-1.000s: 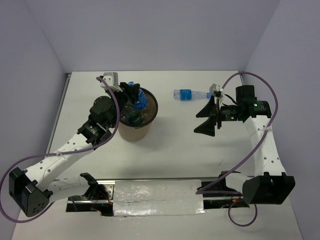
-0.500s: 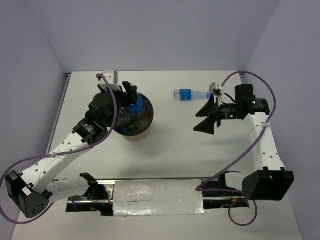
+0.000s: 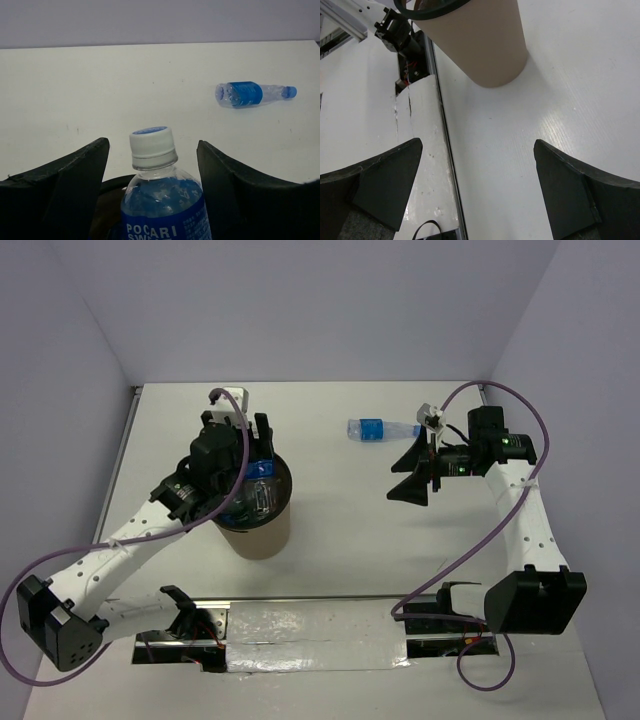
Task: Put the plastic bottles in the bin
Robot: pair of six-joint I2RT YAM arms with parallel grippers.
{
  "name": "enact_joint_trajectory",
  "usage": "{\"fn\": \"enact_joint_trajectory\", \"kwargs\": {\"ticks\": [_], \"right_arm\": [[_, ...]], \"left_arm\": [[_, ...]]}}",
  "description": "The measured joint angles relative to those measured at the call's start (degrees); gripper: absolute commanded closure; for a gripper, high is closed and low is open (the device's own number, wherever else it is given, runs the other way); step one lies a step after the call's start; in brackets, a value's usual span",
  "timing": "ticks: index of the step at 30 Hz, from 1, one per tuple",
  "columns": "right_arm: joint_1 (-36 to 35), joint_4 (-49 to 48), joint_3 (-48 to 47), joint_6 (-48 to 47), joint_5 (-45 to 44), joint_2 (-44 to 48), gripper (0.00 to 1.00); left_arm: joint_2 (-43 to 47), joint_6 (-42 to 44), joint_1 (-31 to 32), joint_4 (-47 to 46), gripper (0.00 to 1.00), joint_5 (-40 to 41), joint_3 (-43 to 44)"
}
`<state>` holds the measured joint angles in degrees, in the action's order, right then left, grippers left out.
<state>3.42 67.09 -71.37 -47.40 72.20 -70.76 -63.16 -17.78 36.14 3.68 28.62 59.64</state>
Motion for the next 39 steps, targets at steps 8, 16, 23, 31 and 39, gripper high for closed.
{"fn": "enact_joint_trajectory", "kwargs": {"ticks": [8, 16, 23, 31, 39], "right_arm": [[0.1, -0.5, 0.0, 0.3, -0.4, 0.0, 0.0], [0.7, -4.8, 0.0, 3.3, -2.1, -1.6, 0.0], [0.6, -19.8, -0.5, 10.7, -14.0, -5.7, 0.0], [-2.3, -28.3, -5.5, -10.7, -37.7, -24.2, 0.0], [-6.2, -31.6, -18.1, -25.5, -48.7, -40.7, 0.0]], "left_arm": [[-0.8, 0.5, -0.4, 3.0, 0.08, -0.6, 3.0], [0.1, 1.1, -0.5, 4.8, 0.06, -2.5, 11.4], [6.3, 1.0, -0.5, 6.8, 0.09, -4.8, 13.1], [19.8, 1.3, -0.6, 11.0, 0.05, -8.1, 2.6], [28.8, 1.6, -0.9, 17.9, 0.01, -5.0, -6.1]]}}
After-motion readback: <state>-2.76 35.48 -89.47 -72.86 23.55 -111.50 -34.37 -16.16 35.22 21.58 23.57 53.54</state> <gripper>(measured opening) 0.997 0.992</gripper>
